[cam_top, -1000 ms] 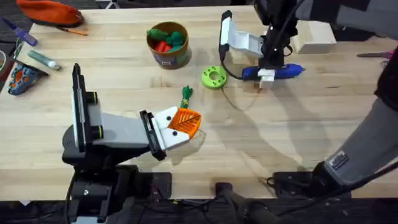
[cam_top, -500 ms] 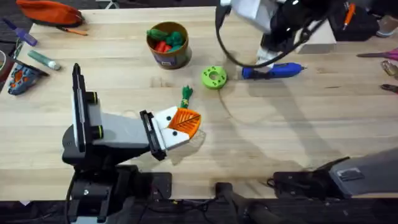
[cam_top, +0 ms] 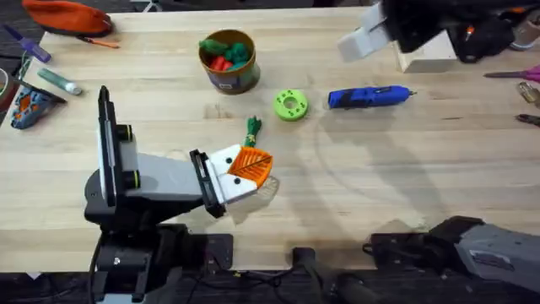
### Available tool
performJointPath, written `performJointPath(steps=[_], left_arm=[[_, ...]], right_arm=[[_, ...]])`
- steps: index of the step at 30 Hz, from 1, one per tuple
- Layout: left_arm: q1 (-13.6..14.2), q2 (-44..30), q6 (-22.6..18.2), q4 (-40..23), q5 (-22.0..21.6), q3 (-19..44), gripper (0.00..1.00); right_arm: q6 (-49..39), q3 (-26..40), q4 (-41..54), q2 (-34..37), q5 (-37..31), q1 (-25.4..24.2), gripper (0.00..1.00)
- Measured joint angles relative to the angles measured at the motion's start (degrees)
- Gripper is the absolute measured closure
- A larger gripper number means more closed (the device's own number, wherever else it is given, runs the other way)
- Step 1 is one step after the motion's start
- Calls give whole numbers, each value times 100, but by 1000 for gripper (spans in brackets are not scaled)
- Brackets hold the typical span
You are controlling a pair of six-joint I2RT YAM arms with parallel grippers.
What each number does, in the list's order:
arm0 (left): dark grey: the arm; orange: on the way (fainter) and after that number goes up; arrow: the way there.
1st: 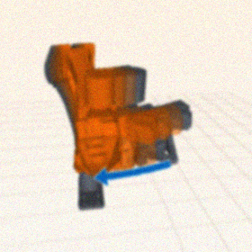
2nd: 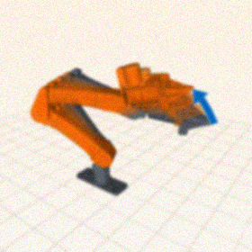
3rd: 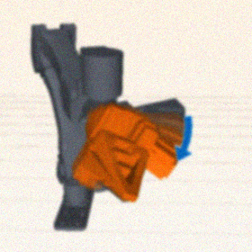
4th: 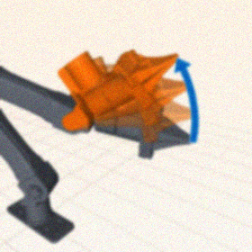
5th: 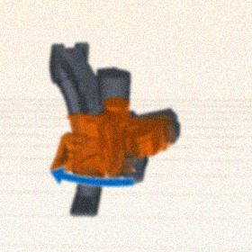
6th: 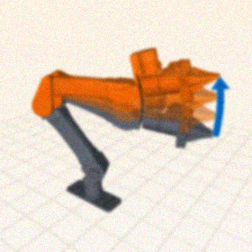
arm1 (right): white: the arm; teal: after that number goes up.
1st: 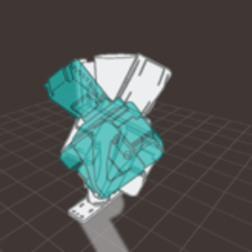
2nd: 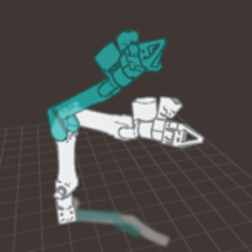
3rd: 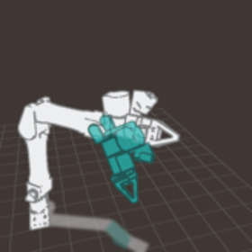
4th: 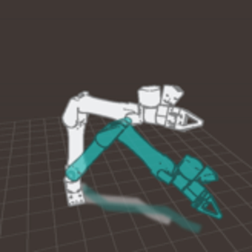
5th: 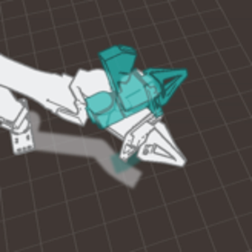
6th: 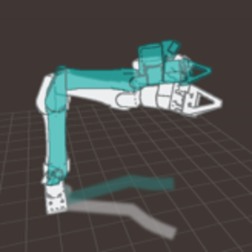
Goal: Pick up the gripper from the table and insert it into the empty holder that is missing its gripper. Then pick up a screw, insert it into the mounting hole, and use the screwdriver to tighten it. Finally, clean up the table by picking up the vegetable and placing it into the bucket.
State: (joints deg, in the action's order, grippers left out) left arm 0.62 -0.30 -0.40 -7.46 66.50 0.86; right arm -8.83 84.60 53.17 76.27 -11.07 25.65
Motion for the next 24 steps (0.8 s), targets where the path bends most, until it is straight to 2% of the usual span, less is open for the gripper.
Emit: performJointPath(steps=[5, 12, 24], left_arm=[[0, -2, 0, 0, -2, 0, 992], [0, -2, 0, 0, 0, 0, 992], [0, 0, 0, 0, 0, 0, 992]], right_arm=[[1000, 0, 603, -551, 0, 0, 10], [1490, -92, 903, -1031, 0, 0, 10], [2139, -1674, 439, -2050, 2, 0, 11]])
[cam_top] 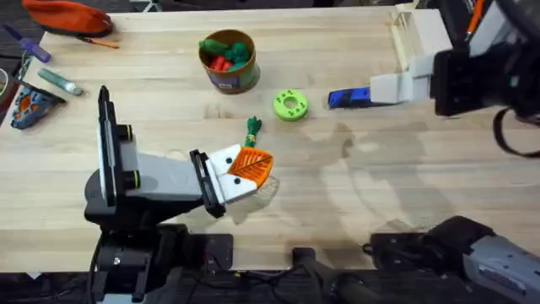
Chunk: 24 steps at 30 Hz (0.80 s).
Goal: Pick up the gripper from the table and insert it into the empty holder that is missing its gripper. Then pick up a screw, insert it into the mounting hole, and use the screwdriver to tighten it. Finally, clean up the table by picking up the vegetable and placing it into the bucket.
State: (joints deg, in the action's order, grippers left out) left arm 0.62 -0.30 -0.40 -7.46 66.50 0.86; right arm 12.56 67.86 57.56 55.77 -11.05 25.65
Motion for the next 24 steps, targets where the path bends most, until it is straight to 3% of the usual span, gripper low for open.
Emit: performJointPath(steps=[3, 4, 9, 10, 20, 24], left_arm=[[0, -2, 0, 0, 0, 0, 991], [0, 0, -38, -1, 0, 0, 892], [0, -1, -38, -1, 0, 0, 119], [0, -2, -27, -2, 4, 0, 41], [0, 0, -16, 24, -24, 0, 14], [-2, -2, 208, 178, -182, -9, 15]], right_arm=[[100, -220, -55, -137, 0, 0, 10], [118, -248, -59, -147, 0, 0, 10], [153, -280, -87, -151, 0, 0, 10], [161, -280, -92, -151, 0, 0, 10], [188, -280, -135, -151, 0, 0, 10], [188, -280, -140, -151, 0, 0, 10]])
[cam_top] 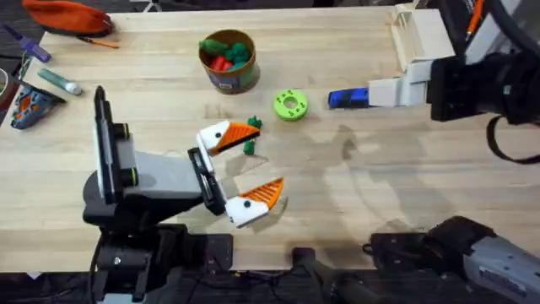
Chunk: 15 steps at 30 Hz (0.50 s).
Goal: Pick up the gripper from the table and insert it into the empty holder that is missing its gripper. Then pick up a screw, insert it into the mounting hole, and use the screwdriver to tighten it. Finally, clean up the table by picking up the vegetable and placing it into the bucket.
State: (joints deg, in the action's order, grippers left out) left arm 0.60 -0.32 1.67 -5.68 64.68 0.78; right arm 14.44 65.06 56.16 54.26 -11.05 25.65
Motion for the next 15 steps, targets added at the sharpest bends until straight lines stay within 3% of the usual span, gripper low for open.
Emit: performJointPath(steps=[4, 8, 15], left_arm=[[2, 2, 108, 64, -231, 40, 15], [2, 0, 118, -357, -609, 593, 15], [2, -354, -451, -2762, -1696, 2588, 15]], right_arm=[[0, 0, 0, 0, 0, 0, 10], [3, 0, 0, 0, 0, 0, 10], [13, 0, 0, 0, 0, 0, 10]])
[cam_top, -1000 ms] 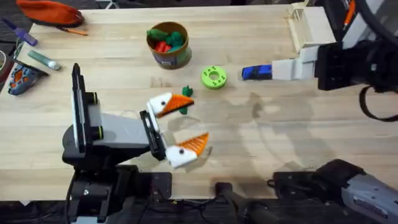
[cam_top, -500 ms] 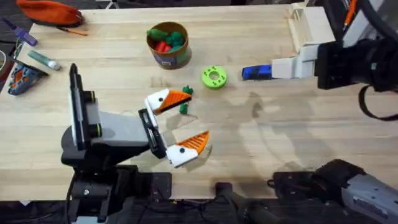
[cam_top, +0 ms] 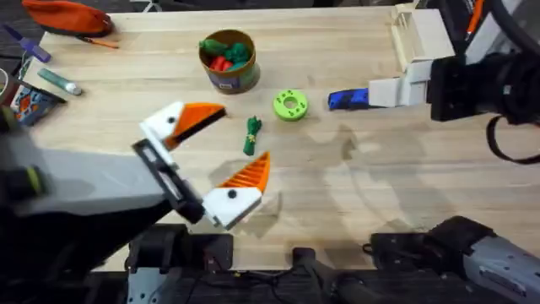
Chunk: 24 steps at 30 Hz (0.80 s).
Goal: Pick up the gripper from the table and insert it into the empty holder that is missing its gripper. Then pick up a screw, insert it into the mounting hole, and use the screwdriver to tighten it. Finally, clean up the table by picking up the vegetable and placing it into the bucket.
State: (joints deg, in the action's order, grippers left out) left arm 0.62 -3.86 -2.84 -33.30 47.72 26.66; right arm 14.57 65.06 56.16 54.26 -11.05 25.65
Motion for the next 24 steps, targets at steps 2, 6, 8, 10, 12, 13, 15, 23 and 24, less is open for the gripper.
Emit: performJointPath(steps=[2, 6, 8, 10, 12, 13, 15, 23, 24], left_arm=[[0, -353, -165, -670, -375, 552, 15], [0, -1225, -325, -1649, -1050, 1487, 15], [0, -1692, -368, -2007, -1298, 1886, 15], [0, -2189, -403, -2342, -1489, 2271, 14], [0, -2733, -423, -2659, -1642, 2650, 14], [-2, -2938, -425, -2776, -1690, 2785, 14], [-1, -3437, -428, -2974, -1771, 3081, 16], [0, -4789, -397, -3000, -1872, 3328, 15], [9, -4897, -378, -3017, -1901, 3328, 14]], right_arm=[[0, 0, 0, 0, 0, 0, 10], [2, 0, -2, 0, 0, 0, 10], [1, 0, 0, 1, 0, 0, 10], [2, 0, 0, 0, 0, 0, 10], [1, 0, 0, 0, 0, 0, 10], [0, 0, 0, 0, 0, 0, 10], [0, 0, -1, 0, 0, 0, 10], [2, 0, 0, 0, 0, 0, 10], [2, 0, 0, 0, 0, 0, 10]])
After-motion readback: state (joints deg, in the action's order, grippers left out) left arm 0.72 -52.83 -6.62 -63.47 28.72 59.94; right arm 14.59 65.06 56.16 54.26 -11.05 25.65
